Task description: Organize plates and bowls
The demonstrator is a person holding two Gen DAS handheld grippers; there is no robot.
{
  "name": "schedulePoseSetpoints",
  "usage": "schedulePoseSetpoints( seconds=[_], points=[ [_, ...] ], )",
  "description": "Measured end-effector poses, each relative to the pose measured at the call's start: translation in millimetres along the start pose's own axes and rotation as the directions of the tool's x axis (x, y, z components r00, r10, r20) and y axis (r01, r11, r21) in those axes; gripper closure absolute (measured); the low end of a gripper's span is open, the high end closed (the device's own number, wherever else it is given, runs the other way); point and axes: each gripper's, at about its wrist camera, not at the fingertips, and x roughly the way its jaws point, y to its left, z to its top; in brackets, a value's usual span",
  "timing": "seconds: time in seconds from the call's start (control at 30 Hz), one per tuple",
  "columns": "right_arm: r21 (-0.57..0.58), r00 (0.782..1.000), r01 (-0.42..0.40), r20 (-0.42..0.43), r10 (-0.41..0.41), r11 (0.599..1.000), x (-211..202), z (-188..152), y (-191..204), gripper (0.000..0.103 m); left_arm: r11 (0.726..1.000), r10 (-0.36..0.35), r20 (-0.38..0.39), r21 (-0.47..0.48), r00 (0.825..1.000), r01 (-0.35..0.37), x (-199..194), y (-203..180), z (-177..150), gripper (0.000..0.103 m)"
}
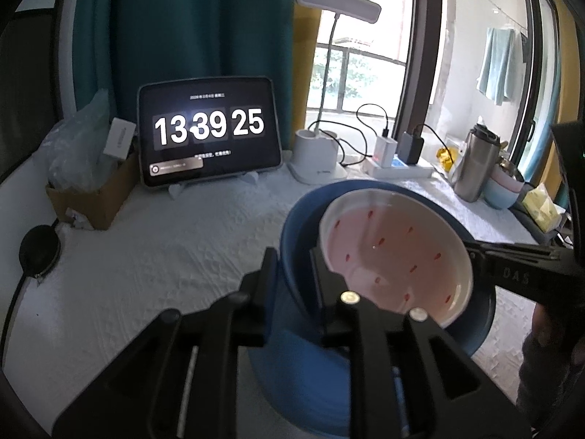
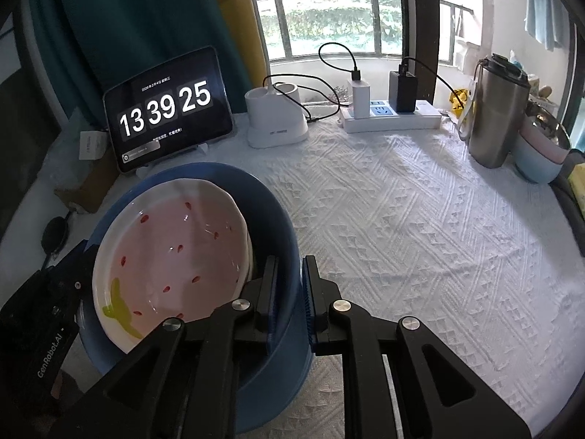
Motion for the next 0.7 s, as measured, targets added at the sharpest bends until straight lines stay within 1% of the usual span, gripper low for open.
schedulePoseSetpoints(
  seconds=[0.13, 0.2, 0.3, 0.37, 0.4, 0.43, 0.47, 0.53, 0.7],
  points=[
    [0.005, 1.000, 0.008, 0.015, -0.008, 1.000, -1.0, -0.6, -3.4, 0.080, 1.000, 0.022, -0.001, 0.021, 1.000, -0.022, -0.5, -3.7, 0.0, 0.085],
    [-0.007, 0.999, 0.032, 0.025, -0.031, 0.999, -1.9, -1.1, -3.6, 0.070, 0.999, 0.033, -0.001, 0.027, 0.999, -0.033, -0.9, -5.5, -0.4, 0.085],
    [-0.013, 0.999, 0.045, 0.030, -0.044, 0.999, -2.6, -1.5, -5.7, 0.063, 0.999, 0.041, -0.004, 0.022, 0.999, -0.041, -1.6, -5.2, -0.7, 0.083],
    [-0.012, 0.998, 0.051, 0.030, -0.051, 0.999, -3.1, -1.6, -6.9, 0.060, 0.999, 0.049, -0.003, 0.011, 0.999, -0.049, -3.0, -3.9, -0.7, 0.076],
    [-0.015, 0.998, 0.052, 0.029, -0.051, 0.999, -3.4, -2.0, -7.2, 0.059, 0.999, 0.052, -0.002, 0.004, 0.999, -0.052, -3.8, -2.6, -0.6, 0.074],
    [-0.018, 0.998, 0.050, 0.028, -0.050, 0.999, -3.5, -2.2, -7.5, 0.059, 0.998, 0.055, 0.000, -0.004, 0.998, -0.055, -4.9, -1.2, -0.5, 0.069],
    [-0.019, 0.998, 0.049, 0.027, -0.049, 0.999, -3.8, -2.4, -7.7, 0.059, 0.998, 0.056, 0.002, -0.014, 0.998, -0.055, -6.1, 0.7, -0.4, 0.066],
    [-0.024, 0.999, 0.048, 0.024, -0.047, 0.999, -4.6, -2.9, -8.0, 0.059, 0.999, 0.046, 0.002, -0.024, 0.999, -0.046, -8.5, 2.7, -0.2, 0.065],
    [-0.029, 0.999, 0.052, 0.018, -0.051, 0.998, -6.8, -4.9, -7.3, 0.058, 0.999, 0.052, 0.016, -0.017, 0.999, -0.051, -15.2, -0.9, -1.1, 0.065]
  ],
)
